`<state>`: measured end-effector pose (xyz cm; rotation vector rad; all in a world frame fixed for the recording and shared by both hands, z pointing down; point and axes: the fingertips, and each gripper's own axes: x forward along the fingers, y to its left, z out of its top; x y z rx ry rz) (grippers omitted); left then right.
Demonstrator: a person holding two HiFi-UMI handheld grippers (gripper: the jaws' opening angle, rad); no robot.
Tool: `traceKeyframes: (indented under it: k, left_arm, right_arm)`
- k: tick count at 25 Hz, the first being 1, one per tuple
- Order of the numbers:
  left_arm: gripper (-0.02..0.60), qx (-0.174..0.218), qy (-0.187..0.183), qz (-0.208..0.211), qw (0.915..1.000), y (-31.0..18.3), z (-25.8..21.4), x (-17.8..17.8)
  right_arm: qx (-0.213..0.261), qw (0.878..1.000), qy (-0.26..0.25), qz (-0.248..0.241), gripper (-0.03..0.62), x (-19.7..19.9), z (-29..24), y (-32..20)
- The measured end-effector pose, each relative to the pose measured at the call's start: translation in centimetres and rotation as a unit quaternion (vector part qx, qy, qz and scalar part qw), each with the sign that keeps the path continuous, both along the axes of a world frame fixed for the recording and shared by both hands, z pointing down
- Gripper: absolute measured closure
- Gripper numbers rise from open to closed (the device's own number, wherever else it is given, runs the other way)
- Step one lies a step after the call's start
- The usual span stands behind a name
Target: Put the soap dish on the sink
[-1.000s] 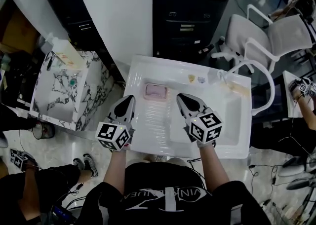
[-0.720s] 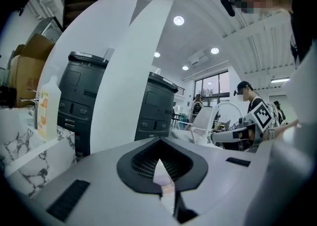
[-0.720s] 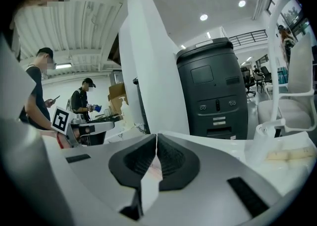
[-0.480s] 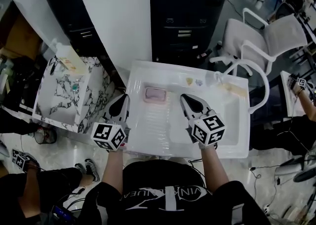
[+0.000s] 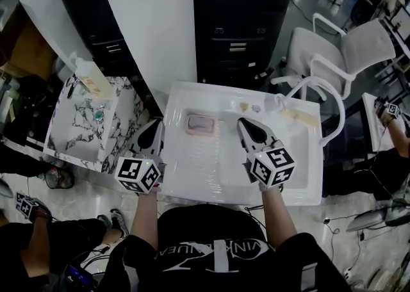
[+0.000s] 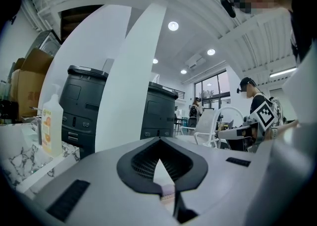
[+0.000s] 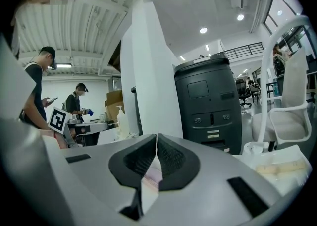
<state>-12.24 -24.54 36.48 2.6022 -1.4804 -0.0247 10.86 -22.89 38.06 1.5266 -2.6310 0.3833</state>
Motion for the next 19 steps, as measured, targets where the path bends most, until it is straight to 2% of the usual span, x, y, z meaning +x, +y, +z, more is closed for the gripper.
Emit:
traceKeyframes:
  k: [19]
  left_arm:
    - [0.568,0.017,-0.009,0.001,0.9998,-0.2,-1.1,0.1]
  right_arm:
    - [0.02,0.999,-0.014,0.022,0.566,1.1,-0.7,-0.1]
